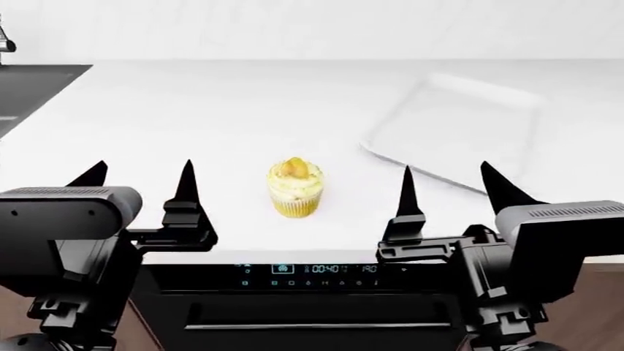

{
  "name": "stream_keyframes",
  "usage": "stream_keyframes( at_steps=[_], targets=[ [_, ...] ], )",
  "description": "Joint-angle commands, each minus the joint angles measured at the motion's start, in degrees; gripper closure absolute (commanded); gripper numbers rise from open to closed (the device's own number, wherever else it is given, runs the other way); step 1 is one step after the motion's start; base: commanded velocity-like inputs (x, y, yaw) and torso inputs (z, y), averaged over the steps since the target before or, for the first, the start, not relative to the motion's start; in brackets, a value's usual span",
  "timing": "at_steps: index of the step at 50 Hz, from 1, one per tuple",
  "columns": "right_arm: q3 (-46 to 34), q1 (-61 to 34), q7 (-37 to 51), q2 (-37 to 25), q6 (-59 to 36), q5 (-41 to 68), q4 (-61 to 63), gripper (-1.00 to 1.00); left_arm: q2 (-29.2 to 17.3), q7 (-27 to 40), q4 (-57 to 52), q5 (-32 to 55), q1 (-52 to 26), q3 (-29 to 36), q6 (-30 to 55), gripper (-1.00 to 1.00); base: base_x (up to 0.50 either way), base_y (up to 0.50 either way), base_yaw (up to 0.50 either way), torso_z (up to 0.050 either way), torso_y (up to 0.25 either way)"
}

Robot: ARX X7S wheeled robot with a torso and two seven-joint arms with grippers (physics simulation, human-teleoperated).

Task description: Pick up the bowl with donut and place it on the tray. Pick up the cupcake and place it on the tray.

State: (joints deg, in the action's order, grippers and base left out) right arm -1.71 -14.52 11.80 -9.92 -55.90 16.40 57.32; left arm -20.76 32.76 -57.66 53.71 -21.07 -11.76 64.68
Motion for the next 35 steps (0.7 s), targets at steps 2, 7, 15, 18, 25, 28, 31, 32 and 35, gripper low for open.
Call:
stream_keyframes(
  at_steps=[2,7,15,18,25,28,31,32,35],
  targets=[
    [0.27,0.02,0.75,-0.49,0.32,1.25,-0.11,-1.0,-0.72,1.02,0.25,1.33,0.05,0.36,-0.78,-1.0,0.19,-0.5,0.0,0.0,0.0],
    [0.22,0.03,1.12,-0.75,0.56,1.61,-0.25,-1.0,-0.97,1.3,0.38,1.6,0.2,0.63,-1.21,-1.0,0.18,-0.5,0.0,0.0,0.002],
    [-0.42,0.54,1.52,-1.63,1.95,1.48,-0.57,-1.0,-1.49,1.98,0.61,2.33,0.23,0.96,-1.85,-1.0,0.25,-0.44,0.0,0.0,0.0],
    [-0.17,0.79,1.68,-1.71,2.41,1.62,-0.48,-1.0,-1.71,2.09,0.62,2.35,0.38,1.19,-2.2,-1.0,0.5,0.0,0.0,0.0,0.0],
    [0.15,0.91,1.9,-1.68,2.81,2.38,-0.6,-1.0,-2.19,2.49,0.67,2.58,0.61,1.64,-2.85,-1.0,0.5,-0.03,0.0,0.0,0.001],
    [0.26,0.94,1.86,-1.49,3.22,2.85,-0.81,-1.0,-2.39,2.7,0.62,2.87,0.7,1.74,-3.06,-1.0,0.44,-0.15,0.0,0.0,0.003],
    [-0.73,0.6,1.82,-1.87,3.32,2.81,-0.74,-1.0,-2.68,3.24,0.27,3.93,0.73,1.41,-3.05,-1.0,0.0,0.0,0.0,0.0,0.008],
    [-0.9,0.66,1.86,-1.99,3.48,2.73,-0.83,-1.0,-2.78,3.38,0.02,4.29,0.87,1.27,-3.07,-1.0,0.0,0.0,0.0,0.0,0.0],
    [-1.06,0.73,1.97,-2.2,3.86,2.73,-0.87,-1.0,-3.19,3.9,-0.91,5.81,1.36,0.9,-3.11,-1.0,0.0,0.0,0.0,0.0,0.0]
  ],
)
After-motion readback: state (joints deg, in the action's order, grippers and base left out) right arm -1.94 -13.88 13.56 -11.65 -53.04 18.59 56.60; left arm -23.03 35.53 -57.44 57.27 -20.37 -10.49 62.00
